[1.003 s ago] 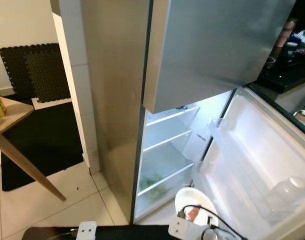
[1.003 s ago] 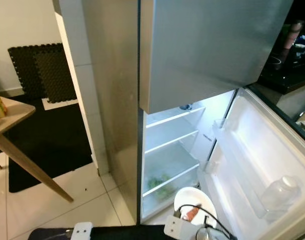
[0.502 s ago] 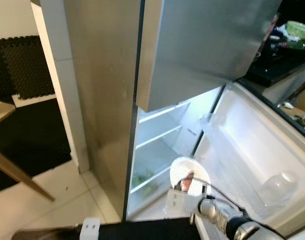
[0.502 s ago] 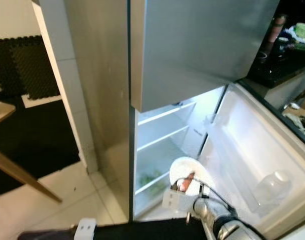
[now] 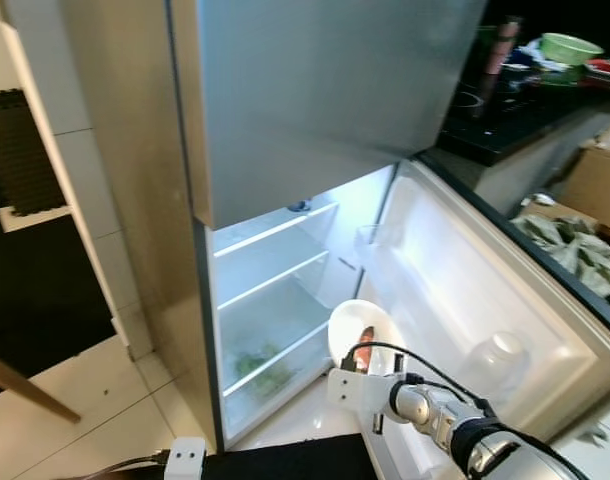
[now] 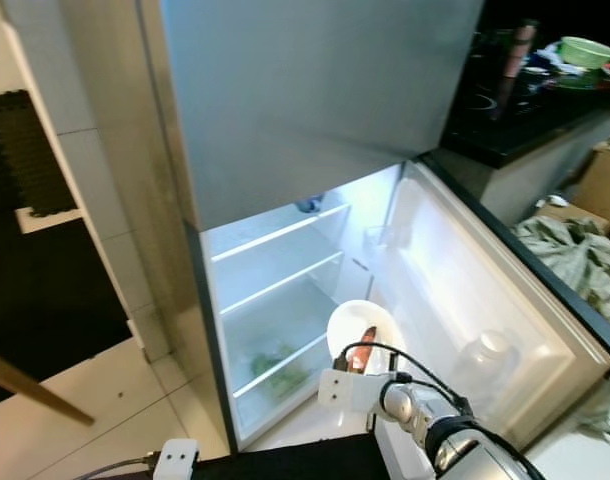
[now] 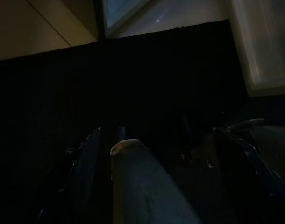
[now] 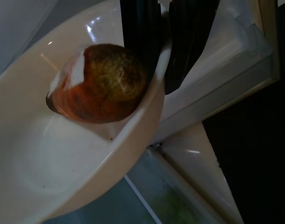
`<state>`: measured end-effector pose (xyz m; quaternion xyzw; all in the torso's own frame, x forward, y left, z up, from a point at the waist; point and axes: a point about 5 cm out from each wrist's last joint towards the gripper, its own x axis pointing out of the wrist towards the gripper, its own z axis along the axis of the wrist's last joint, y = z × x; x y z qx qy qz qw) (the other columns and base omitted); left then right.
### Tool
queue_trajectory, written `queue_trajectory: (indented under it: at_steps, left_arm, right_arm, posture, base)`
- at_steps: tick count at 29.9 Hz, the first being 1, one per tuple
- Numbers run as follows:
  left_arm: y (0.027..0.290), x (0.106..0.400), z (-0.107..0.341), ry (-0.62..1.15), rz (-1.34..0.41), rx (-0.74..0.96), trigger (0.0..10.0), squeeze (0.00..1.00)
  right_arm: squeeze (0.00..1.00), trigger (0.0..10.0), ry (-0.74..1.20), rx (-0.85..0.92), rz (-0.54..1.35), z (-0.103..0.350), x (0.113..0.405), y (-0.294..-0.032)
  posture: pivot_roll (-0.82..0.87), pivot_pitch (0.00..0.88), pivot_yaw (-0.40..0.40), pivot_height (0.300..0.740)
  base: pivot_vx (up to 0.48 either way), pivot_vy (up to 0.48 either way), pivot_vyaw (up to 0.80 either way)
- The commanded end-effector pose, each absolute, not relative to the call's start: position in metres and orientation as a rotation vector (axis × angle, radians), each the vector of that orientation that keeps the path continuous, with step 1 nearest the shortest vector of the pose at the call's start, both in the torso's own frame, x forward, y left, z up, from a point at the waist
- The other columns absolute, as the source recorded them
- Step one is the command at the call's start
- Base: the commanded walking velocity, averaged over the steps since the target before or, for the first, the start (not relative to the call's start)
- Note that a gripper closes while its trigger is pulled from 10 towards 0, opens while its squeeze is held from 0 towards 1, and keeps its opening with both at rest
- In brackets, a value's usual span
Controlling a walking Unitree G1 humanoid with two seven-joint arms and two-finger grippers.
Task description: Restocking fridge
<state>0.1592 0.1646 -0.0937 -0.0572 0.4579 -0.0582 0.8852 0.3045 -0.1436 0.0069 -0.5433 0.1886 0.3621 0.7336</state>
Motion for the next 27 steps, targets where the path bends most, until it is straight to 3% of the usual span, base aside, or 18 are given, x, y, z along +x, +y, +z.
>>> queue_trajectory:
  at_steps: [1,6,27]
  left_arm:
    - [0.163,0.152,-0.097,0.982,-0.128,-0.115,10.0,0.00]
    - [0.162,0.152,-0.097,0.984,-0.133,-0.111,10.0,0.00]
    - [0.159,0.153,-0.097,0.983,-0.145,-0.112,10.0,0.00]
  right_arm:
    - [0.00,10.0,0.310,-1.214,0.822,0.026,0.319,-0.133]
    - [0.00,10.0,0.286,-1.259,0.855,0.035,0.325,-0.133]
    - [0.00,10.0,0.435,-1.410,0.681,0.047,0.334,-0.198]
  posture:
    - [-0.01,0.010,-0.073,0.740]
    - [-0.02,0.011,-0.072,0.740]
    - [-0.03,0.012,-0.072,0.740]
  base:
    - [0.000,0.000,0.00]
    - [0.000,0.000,0.00]
    - [0.000,0.000,0.00]
